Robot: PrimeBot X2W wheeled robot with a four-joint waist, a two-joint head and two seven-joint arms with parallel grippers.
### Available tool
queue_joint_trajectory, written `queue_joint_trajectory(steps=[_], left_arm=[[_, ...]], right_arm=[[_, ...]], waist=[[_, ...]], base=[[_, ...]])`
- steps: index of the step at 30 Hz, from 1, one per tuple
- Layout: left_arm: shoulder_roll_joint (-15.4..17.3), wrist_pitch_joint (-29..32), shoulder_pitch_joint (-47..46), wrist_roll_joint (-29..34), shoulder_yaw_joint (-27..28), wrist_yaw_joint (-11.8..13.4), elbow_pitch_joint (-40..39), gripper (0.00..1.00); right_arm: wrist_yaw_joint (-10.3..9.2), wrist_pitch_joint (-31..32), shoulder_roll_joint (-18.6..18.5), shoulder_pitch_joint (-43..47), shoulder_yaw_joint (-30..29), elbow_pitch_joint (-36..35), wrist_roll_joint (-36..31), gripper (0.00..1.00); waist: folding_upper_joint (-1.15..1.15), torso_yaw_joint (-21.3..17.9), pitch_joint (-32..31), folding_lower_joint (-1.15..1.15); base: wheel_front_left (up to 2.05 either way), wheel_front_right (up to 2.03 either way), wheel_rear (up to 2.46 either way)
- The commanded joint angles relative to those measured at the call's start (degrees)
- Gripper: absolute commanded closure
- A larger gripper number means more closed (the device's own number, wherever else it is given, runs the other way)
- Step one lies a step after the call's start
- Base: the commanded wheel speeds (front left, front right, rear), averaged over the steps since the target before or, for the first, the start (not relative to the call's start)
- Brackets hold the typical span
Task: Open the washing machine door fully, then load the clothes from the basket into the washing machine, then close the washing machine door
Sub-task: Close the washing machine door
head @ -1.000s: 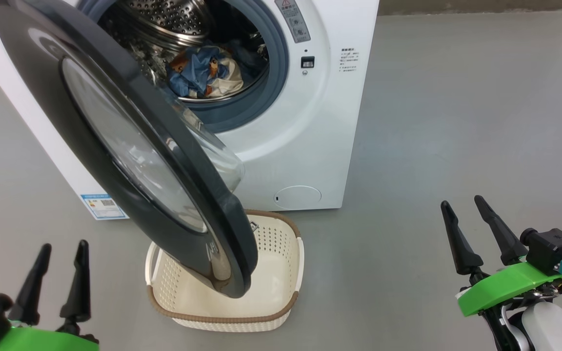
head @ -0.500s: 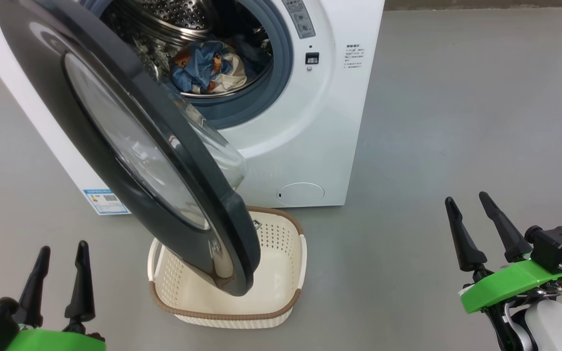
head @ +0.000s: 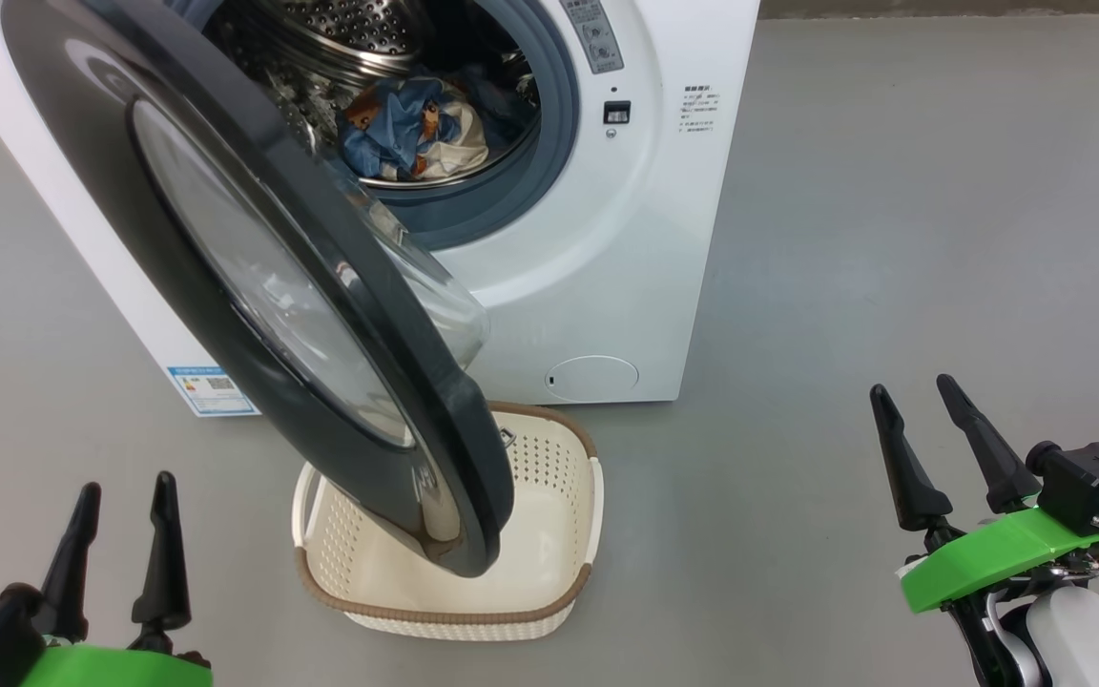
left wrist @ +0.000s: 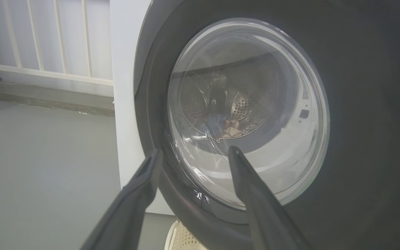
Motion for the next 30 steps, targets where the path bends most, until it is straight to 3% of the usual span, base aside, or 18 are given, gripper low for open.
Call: queue_joint_trajectory(steps=[1,21,22,23,24,25,26,30], left_arm=[[1.0,-0.6,-0.8,0.9,2.3,-0.2,-1.4,0.00],[0.2,-0.6,-0.6,0.7,1.6,-0.2,-1.6,0.00],[0.2,-0.6,-0.6,0.6,1.5,-0.2,-1.6,0.00],[0.2,-0.6,-0.6,0.6,1.5,-0.2,-1.6,0.00],[0.2,-0.6,-0.6,0.6,1.5,-0.2,-1.6,0.00],[0.1,-0.6,-0.6,0.6,1.4,-0.2,-1.6,0.00],[0.0,-0.6,-0.6,0.5,1.2,-0.2,-1.5,0.00],[-0.1,-0.6,-0.8,0.3,0.8,-0.2,-1.3,0.00]], right_arm=[[0.25,-0.7,-0.7,-1.2,0.8,-1.6,-0.8,0.00],[0.25,-0.7,-0.5,-0.9,0.7,-1.9,-1.0,0.01],[0.25,-0.7,-0.5,-0.9,0.8,-1.9,-1.0,0.22],[0.25,-0.7,-0.5,-0.9,0.8,-1.9,-1.0,0.53],[0.25,-0.7,-0.5,-0.9,0.8,-1.9,-1.0,0.53],[0.25,-0.7,-0.5,-1.0,0.8,-2.0,-1.0,0.72],[0.25,-0.7,-0.5,-1.1,1.2,-2.3,-0.9,1.00],[0.25,-0.7,-0.5,-1.3,1.6,-3.0,-0.8,1.00]], waist=[[0.00,0.0,0.0,0.00],[0.00,0.3,0.2,0.00],[0.00,0.3,0.2,0.00],[0.00,0.4,0.2,0.00],[0.00,0.4,0.2,0.00],[0.00,0.5,0.3,0.00],[0.00,0.6,0.3,0.00],[0.00,1.2,0.4,0.00]], base=[[0.00,0.00,0.00],[0.00,0.00,0.00],[0.00,0.00,0.00],[0.00,0.00,0.00],[0.00,0.00,0.00],[0.00,0.00,0.00],[0.00,0.00,0.00],[0.00,0.00,0.00]])
